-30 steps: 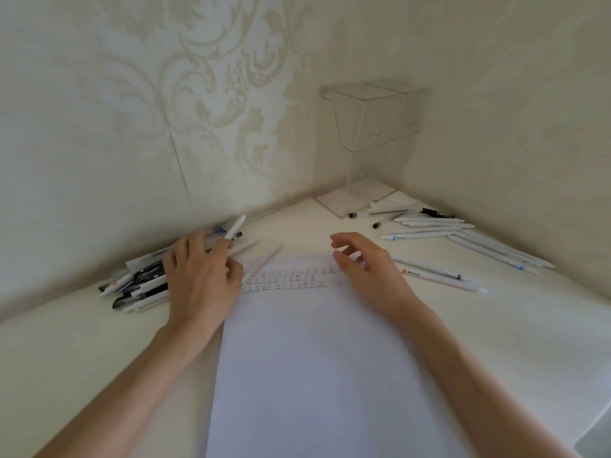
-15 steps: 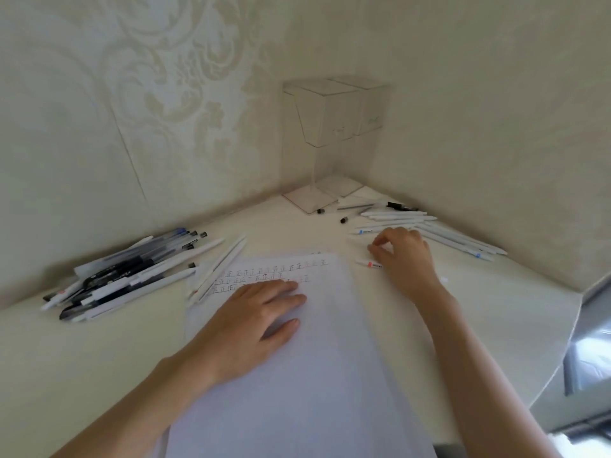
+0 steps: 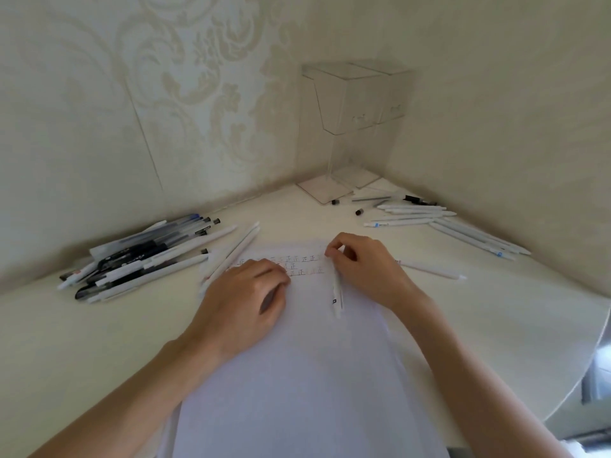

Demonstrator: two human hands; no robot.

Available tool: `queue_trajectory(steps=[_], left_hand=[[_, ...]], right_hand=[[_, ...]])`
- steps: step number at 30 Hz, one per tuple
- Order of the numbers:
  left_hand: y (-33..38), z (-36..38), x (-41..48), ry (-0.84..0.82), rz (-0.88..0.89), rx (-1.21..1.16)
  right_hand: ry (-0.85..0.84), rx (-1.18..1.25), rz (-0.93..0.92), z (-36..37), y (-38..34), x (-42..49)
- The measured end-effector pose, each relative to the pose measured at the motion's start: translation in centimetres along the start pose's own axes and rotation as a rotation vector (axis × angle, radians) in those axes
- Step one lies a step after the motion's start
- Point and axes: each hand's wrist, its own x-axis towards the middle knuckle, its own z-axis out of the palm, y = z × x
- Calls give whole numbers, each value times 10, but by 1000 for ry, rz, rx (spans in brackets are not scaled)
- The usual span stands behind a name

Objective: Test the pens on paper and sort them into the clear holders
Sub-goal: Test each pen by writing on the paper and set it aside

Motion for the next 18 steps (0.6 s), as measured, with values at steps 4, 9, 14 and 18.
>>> queue_trajectory(steps=[4,9,14,18], left_hand=[[-2,1,-1,-6,-21,-20],[-4,2,-1,11,-33,-36],[-6,2,0,45,-103,-60],[-8,3,-1,35,-94,-83]], right_hand=[[-220,-41,-207,-14,7,-7],[-252,-90,-309,-7,14,-8],[-92,-228,-420,-4,15,-5],[102,-244,-371,-3,15,-3]])
